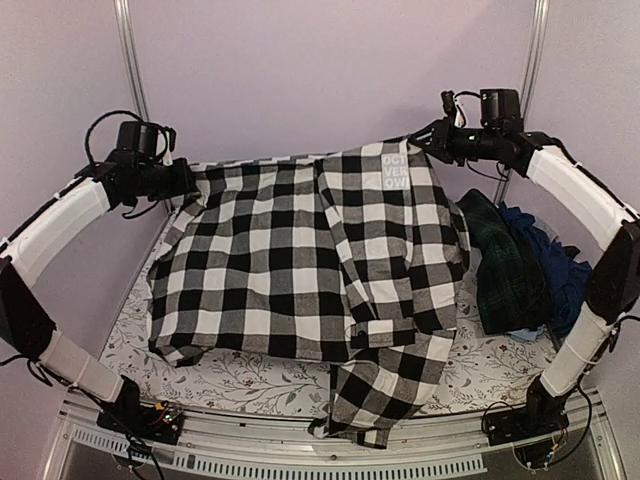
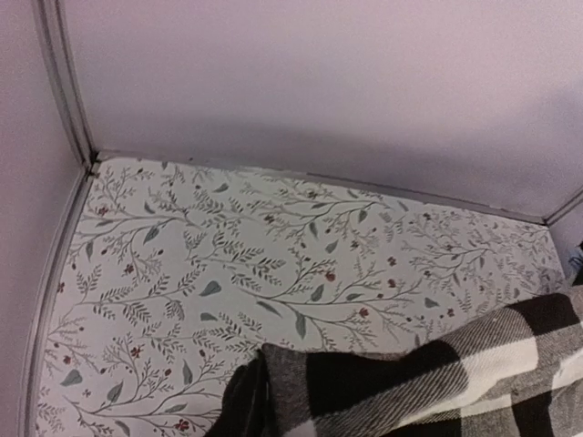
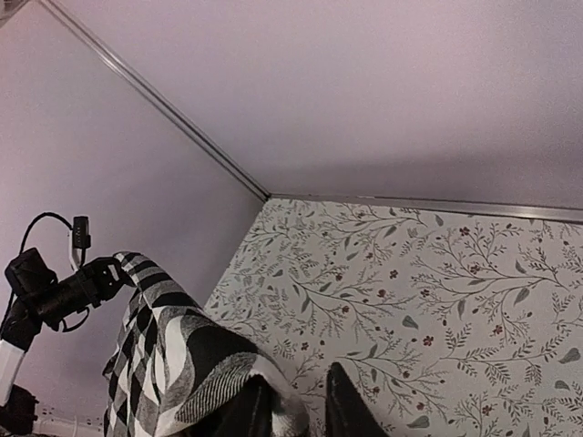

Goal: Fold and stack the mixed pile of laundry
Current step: Flatten out the crumpled shirt at the center of the board, then adjust the flattened shirt at the center of the board.

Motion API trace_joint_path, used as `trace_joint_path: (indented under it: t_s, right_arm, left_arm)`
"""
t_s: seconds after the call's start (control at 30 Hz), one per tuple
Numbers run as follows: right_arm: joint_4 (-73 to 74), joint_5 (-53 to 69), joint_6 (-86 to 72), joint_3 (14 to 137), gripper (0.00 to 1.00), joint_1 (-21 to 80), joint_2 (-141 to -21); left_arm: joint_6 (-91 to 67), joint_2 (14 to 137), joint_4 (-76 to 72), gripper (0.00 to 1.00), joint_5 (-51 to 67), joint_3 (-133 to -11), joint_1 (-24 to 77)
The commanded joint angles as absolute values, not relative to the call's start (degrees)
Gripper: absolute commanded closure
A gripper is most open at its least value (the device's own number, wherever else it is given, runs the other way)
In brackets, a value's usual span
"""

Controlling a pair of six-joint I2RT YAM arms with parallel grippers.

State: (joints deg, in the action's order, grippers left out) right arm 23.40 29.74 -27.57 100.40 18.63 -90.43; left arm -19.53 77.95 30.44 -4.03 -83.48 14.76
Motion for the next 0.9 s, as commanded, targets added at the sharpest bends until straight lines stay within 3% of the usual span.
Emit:
trace_joint_path:
  t_s: [0.0, 0.07, 0.1, 0.13, 0.17, 0.2, 0.37, 0.53, 0.73, 0.87]
  right_arm:
    - [23.20, 30.70, -25.32, 103.24, 0.49, 14.77, -104.37]
    - [26.53, 31.27, -25.01, 107.81, 0.33, 13.58, -112.23]
    - [29.64, 29.85, -24.26, 110.65, 0.18, 13.21, -115.42]
    - [32.86, 27.55, -23.35, 112.61, 0.05, 12.92, -118.16]
    - [34.08, 26.37, -22.58, 113.56, 0.02, 12.59, -119.10]
    - [34.52, 26.28, -21.61, 113.51, 0.01, 12.00, -119.69]
    - [34.05, 33.81, -20.61, 106.25, 0.07, 10.98, -115.89]
    - [27.70, 43.37, -20.86, 90.50, 0.17, 13.36, -109.10]
    - [24.93, 47.47, -20.75, 89.01, 0.31, 18.22, -113.01]
    - [24.44, 49.11, -21.15, 89.60, 0.34, 19.63, -117.46]
  left_arm:
    - [-26.75, 85.26, 21.61, 0.64, -3.66, -77.41, 8.60]
    - [-28.25, 90.52, 21.11, 0.44, -1.54, -78.88, 6.73]
    - [-28.78, 92.93, 21.72, 0.36, -0.79, -80.61, 6.16]
    - [-28.85, 95.93, 23.63, 0.14, 0.13, -82.81, 5.92]
    - [-28.34, 97.67, 24.50, 0.02, 2.25, -84.74, 5.96]
    - [-27.84, 98.69, 25.58, 0.00, 3.04, -86.21, 6.30]
    - [-26.87, 97.09, 26.52, 0.00, 4.43, -83.49, 8.79]
    - [-28.45, 95.66, 28.48, 0.01, 6.76, -76.50, 14.32]
    - [-33.99, 99.31, 26.38, 0.26, 9.36, -69.03, 16.60]
    - [-34.52, 104.46, 26.49, 0.37, 10.53, -70.36, 16.81]
